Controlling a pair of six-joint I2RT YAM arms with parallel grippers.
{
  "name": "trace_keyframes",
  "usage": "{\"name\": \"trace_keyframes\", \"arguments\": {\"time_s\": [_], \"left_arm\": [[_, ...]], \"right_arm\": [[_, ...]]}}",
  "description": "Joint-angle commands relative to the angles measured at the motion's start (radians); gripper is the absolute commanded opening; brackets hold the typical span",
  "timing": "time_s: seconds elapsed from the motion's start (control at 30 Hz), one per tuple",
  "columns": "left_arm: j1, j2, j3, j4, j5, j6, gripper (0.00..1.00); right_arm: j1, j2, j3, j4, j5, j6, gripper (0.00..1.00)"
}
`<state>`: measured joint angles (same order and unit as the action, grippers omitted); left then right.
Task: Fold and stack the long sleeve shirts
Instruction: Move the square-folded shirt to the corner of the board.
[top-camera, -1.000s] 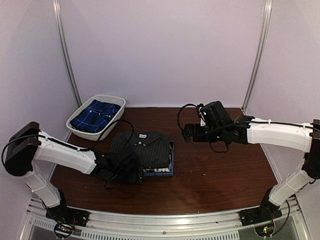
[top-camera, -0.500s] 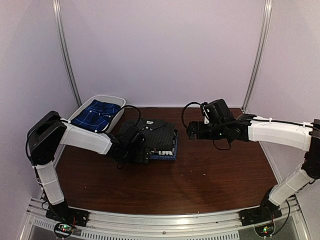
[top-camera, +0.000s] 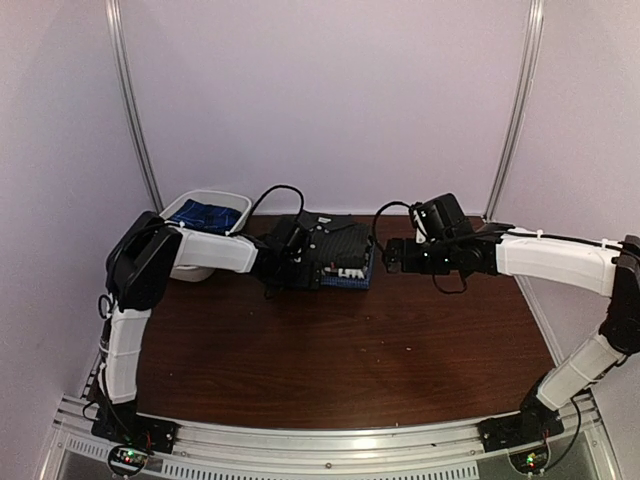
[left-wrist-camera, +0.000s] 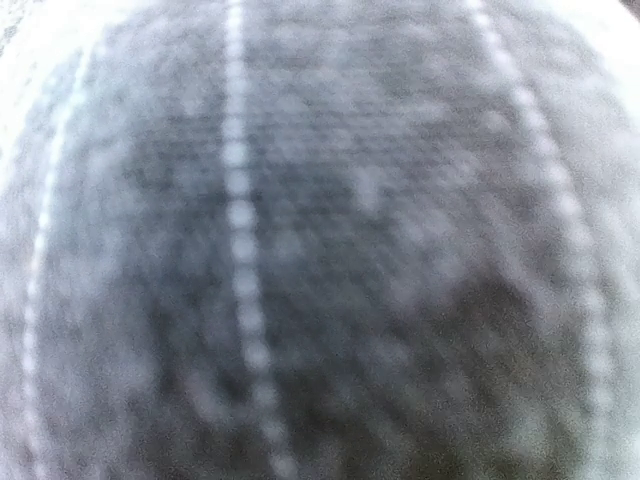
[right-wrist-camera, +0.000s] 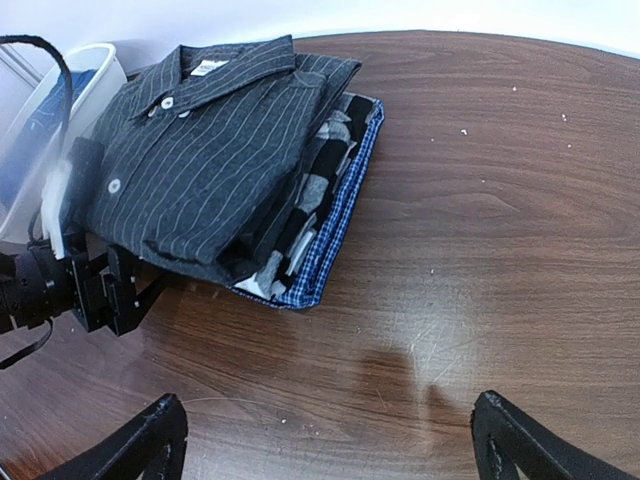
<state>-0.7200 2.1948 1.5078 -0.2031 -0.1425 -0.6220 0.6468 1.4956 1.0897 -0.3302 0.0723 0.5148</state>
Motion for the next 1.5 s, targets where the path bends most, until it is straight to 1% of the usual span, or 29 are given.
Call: {"name": "trace_keyframes", "arguments": {"time_s": [0.0, 0.13, 0.23, 0.3, 0.57, 0.8, 0.93, 1.07, 1.17, 1.3, 1.47], "left_arm": [[0.007, 0.113, 0.152, -0.06, 0.084, 0.042, 0.98], [0.01, 0.215, 0.327, -0.106, 0.113, 0.061, 0.98], [0.011, 0.274, 0.431, -0.113, 0.141, 0.076, 0.98], [0.011, 0.31, 0.491, -0.113, 0.197, 0.08, 0.98], [0.01, 0.401, 0.643, -0.057, 0.348, 0.078, 0.98], [0.012, 0.491, 0.801, -0.029, 0.401, 0.053, 0.98], [0.013, 0.493, 0.816, -0.012, 0.403, 0.044, 0.98], [0.014, 0.439, 0.786, -0.018, 0.418, 0.044, 0.98], [0.014, 0.358, 0.705, -0.016, 0.423, 0.041, 0.98], [0.013, 0.232, 0.562, 0.008, 0.425, 0.038, 0.98], [0.013, 0.096, 0.44, -0.012, 0.415, 0.048, 0.98]], "right_arm": [[-0.022, 0.012, 0.035, -0.006, -0.019, -0.022, 1.0], [-0.035, 0.012, 0.039, -0.012, -0.022, -0.026, 1.0], [-0.045, 0.012, 0.041, -0.016, -0.028, -0.028, 1.0], [-0.049, 0.011, 0.041, -0.021, -0.029, -0.029, 1.0], [-0.067, 0.009, 0.032, -0.026, -0.037, -0.03, 1.0], [-0.076, 0.005, 0.03, -0.033, -0.051, -0.028, 1.0], [-0.078, -0.001, 0.03, -0.044, -0.051, -0.026, 1.0], [-0.08, -0.013, 0.027, -0.044, -0.05, -0.026, 1.0], [-0.086, -0.024, 0.028, -0.044, -0.047, -0.025, 1.0], [-0.096, -0.041, 0.028, -0.046, -0.042, -0.027, 1.0], [-0.103, -0.068, 0.027, -0.044, -0.04, -0.02, 1.0]]}}
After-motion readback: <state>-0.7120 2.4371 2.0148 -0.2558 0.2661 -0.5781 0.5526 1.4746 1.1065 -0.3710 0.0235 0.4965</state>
